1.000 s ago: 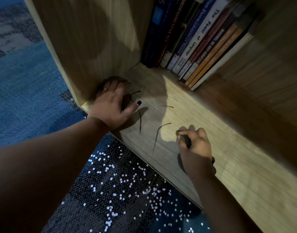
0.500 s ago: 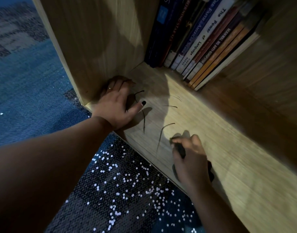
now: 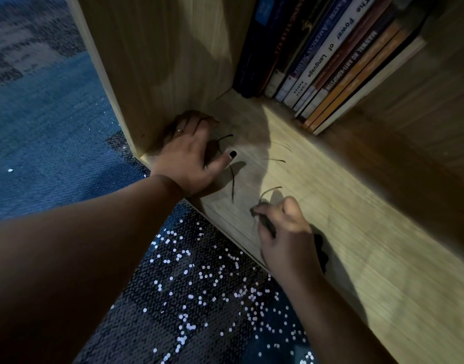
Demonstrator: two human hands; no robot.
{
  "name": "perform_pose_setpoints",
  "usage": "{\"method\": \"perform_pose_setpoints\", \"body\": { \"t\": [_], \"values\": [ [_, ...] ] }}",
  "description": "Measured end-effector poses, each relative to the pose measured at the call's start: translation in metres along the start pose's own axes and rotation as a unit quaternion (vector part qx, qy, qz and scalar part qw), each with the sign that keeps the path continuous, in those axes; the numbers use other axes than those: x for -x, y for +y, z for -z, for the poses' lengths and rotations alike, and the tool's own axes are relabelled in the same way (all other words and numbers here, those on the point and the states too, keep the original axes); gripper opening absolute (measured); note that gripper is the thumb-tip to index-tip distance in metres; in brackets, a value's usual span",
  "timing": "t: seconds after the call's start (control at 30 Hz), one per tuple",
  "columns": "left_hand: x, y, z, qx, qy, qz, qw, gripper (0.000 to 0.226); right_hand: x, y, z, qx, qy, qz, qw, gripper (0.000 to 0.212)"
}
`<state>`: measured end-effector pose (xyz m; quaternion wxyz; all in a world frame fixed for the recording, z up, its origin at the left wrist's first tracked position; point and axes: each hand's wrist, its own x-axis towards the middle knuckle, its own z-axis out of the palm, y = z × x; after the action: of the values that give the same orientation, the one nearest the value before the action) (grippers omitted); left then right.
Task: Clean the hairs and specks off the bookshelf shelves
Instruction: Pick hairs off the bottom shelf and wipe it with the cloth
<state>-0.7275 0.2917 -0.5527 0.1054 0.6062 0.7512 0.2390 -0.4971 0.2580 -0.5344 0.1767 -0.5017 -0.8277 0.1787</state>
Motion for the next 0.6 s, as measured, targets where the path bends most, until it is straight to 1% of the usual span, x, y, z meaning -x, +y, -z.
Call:
{"method": "perform_pose_setpoints", "body": {
  "t": [0.07, 0.13, 0.2, 0.33, 0.4, 0.43, 0.53, 0.6],
  "values": [
    [0.000, 0.000, 0.000, 0.001, 0.004, -0.002, 1.000, 0.085, -0.021, 0.005, -0.004, -0.014, 0.026, -0.017, 0.999, 0.018],
    [0.000, 0.001, -0.001, 0.001, 0.006, -0.003, 1.000, 0.085, -0.040, 0.010, -0.006, -0.036, 0.022, -0.048, 0.998, 0.020],
    [0.000, 0.001, -0.001, 0.003, 0.006, -0.001, 1.000, 0.084, -0.050, 0.012, -0.008, -0.028, 0.019, -0.058, 0.998, 0.021],
    [-0.001, 0.002, 0.001, -0.001, 0.002, 0.002, 1.000, 0.087, -0.037, 0.006, -0.007, -0.049, 0.022, -0.074, 0.996, 0.018],
    [0.000, 0.002, 0.001, 0.002, -0.001, 0.006, 1.000, 0.088, -0.017, 0.000, -0.005, -0.041, 0.033, -0.057, 0.997, 0.018],
    [0.000, 0.001, 0.001, 0.002, 0.000, 0.005, 1.000, 0.088, -0.006, -0.004, -0.003, -0.028, 0.025, -0.049, 0.998, 0.019],
    [-0.001, -0.001, -0.001, -0.003, 0.003, 0.000, 1.000, 0.087, 0.021, -0.012, 0.004, -0.009, -0.035, -0.069, 0.997, 0.016],
    [-0.001, -0.001, -0.001, 0.000, 0.005, -0.003, 1.000, 0.086, 0.028, -0.012, 0.005, 0.004, -0.045, -0.066, 0.997, 0.016]
  ]
}}
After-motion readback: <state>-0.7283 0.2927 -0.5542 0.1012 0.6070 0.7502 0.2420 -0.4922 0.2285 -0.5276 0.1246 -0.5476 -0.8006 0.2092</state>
